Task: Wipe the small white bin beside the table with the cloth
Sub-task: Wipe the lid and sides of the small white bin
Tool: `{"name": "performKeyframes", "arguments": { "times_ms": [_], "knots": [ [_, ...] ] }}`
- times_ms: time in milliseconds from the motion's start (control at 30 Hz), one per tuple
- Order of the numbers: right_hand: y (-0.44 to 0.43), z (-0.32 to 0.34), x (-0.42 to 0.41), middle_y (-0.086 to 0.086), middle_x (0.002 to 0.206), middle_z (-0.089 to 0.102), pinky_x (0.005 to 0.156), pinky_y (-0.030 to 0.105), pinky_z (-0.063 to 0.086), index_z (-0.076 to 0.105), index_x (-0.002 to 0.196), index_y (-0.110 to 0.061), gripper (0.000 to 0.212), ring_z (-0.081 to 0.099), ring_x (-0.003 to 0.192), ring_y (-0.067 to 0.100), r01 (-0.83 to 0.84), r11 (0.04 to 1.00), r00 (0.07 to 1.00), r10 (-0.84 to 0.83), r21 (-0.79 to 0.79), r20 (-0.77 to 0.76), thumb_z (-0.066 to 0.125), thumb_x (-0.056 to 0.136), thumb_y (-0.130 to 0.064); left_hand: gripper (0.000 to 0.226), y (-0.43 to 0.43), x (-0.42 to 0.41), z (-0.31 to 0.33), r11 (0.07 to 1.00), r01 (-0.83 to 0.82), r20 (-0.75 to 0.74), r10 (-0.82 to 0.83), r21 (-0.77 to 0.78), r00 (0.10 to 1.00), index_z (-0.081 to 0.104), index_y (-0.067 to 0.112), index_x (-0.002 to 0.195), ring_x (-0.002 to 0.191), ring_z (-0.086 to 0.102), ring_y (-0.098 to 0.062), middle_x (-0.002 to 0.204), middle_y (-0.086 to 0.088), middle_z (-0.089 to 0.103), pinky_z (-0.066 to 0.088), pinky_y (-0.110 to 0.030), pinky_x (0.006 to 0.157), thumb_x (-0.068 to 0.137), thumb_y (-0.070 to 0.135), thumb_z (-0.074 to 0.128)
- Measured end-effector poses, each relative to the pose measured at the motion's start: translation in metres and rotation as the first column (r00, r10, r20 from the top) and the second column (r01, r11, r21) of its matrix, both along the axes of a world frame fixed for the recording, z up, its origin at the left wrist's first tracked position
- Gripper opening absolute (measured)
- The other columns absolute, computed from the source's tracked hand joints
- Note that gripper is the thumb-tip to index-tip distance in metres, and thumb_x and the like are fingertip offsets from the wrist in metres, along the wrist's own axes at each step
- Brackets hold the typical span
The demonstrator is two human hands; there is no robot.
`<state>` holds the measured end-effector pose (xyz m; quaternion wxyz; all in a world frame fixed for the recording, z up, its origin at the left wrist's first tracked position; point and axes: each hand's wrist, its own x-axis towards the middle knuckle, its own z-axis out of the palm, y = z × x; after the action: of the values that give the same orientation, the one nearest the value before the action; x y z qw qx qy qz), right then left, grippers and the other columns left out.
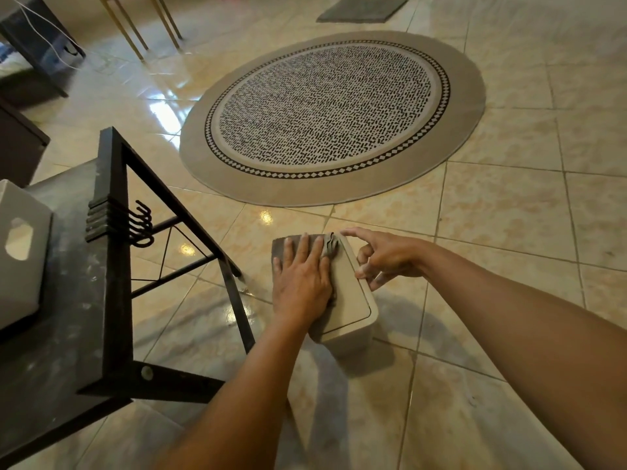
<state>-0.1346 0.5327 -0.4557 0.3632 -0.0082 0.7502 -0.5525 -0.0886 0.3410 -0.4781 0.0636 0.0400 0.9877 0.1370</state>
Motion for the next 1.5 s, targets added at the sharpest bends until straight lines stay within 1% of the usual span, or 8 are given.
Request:
{"name": "performKeyframes", "arguments": {
  "times_ms": [233,467,633,767,967,1100,1267,1500],
  "knots": [
    [0.001,0.002,0.000,0.007,0.081,0.051,0.067,0.039,0.061,0.024,0.155,-0.034,0.093,0.063,0.072,0.018,-0.017,1.000,1.000,0.017,0.000,-0.002,0.062,0.086,0.015,0.053,0.009,0.081,-0.004,0.986,0.005,-0.027,-0.001,0.170,1.000,0.007,0.041,0.153,0.148,-0.025,-0.009,0.162,0.017,-0.007,-0.010,-0.038,0.122,0.101,0.050,0.012],
    [0.000,0.006,0.001,0.007,0.079,0.051,0.058,0.031,0.058,0.024,0.156,-0.033,0.091,0.059,0.067,0.016,-0.038,0.998,0.999,0.039,0.043,-0.025,0.060,0.088,0.014,0.052,0.037,0.109,-0.002,0.978,0.203,-0.076,-0.199,0.051,0.977,0.008,0.043,0.154,0.148,-0.023,-0.009,0.163,0.016,-0.008,-0.016,-0.039,0.119,0.103,0.052,0.010],
    [-0.001,0.006,0.000,0.008,0.086,0.051,0.061,0.034,0.060,0.025,0.155,-0.032,0.088,0.061,0.069,0.017,-0.040,0.998,0.999,0.042,0.054,-0.028,0.059,0.089,0.015,0.055,0.022,0.095,-0.003,0.994,0.046,-0.057,-0.041,0.095,0.998,0.009,0.043,0.154,0.148,-0.023,-0.008,0.163,0.017,-0.007,-0.012,-0.044,0.121,0.100,0.055,0.008],
    [-0.001,0.007,-0.001,0.008,0.088,0.053,0.063,0.035,0.060,0.027,0.156,-0.028,0.085,0.061,0.070,0.017,-0.061,0.995,0.997,0.063,0.076,-0.035,0.061,0.089,0.012,0.049,0.028,0.107,0.001,0.958,0.281,-0.029,-0.280,0.058,0.960,0.006,0.047,0.153,0.146,-0.027,-0.005,0.162,0.020,-0.011,-0.016,-0.042,0.120,0.105,0.053,0.011],
    [-0.004,0.005,0.004,0.010,0.093,0.053,0.064,0.037,0.062,0.019,0.158,-0.031,0.087,0.066,0.077,0.022,-0.040,0.999,0.999,0.040,0.036,0.013,0.057,0.091,0.011,0.052,0.012,0.054,0.002,1.000,-0.006,0.014,0.006,0.010,1.000,-0.002,0.037,0.155,0.147,-0.026,-0.015,0.163,0.012,-0.013,-0.016,-0.041,0.119,0.106,0.046,0.012],
    [-0.003,0.007,0.008,0.007,0.083,0.053,0.068,0.039,0.061,0.008,0.158,-0.037,0.099,0.063,0.075,0.019,-0.051,0.999,0.995,0.052,-0.014,0.089,0.057,0.089,0.014,0.054,0.020,0.018,0.001,1.000,-0.026,0.004,0.026,0.002,1.000,0.001,0.033,0.158,0.149,-0.021,-0.019,0.166,0.007,-0.010,-0.013,-0.043,0.120,0.106,0.045,0.013],
    [-0.012,0.006,0.009,0.008,0.085,0.055,0.066,0.037,0.062,0.002,0.159,-0.035,0.101,0.064,0.070,0.018,0.003,1.000,0.998,-0.001,-0.024,0.067,0.054,0.089,0.017,0.054,0.027,-0.018,0.001,0.999,-0.034,0.022,0.034,0.014,0.999,0.007,0.032,0.158,0.151,-0.015,-0.021,0.167,0.004,-0.003,-0.010,-0.047,0.122,0.107,0.044,0.014],
    [-0.013,0.011,0.009,0.008,0.089,0.057,0.059,0.034,0.061,0.011,0.158,-0.036,0.099,0.068,0.068,0.017,-0.014,1.000,0.999,0.015,-0.018,0.044,0.051,0.087,0.021,0.053,0.027,0.045,-0.004,0.996,-0.043,-0.022,0.045,0.074,0.999,0.004,0.035,0.157,0.149,-0.021,-0.016,0.165,0.007,-0.009,-0.014,-0.041,0.120,0.106,0.046,0.014]
  ]
}}
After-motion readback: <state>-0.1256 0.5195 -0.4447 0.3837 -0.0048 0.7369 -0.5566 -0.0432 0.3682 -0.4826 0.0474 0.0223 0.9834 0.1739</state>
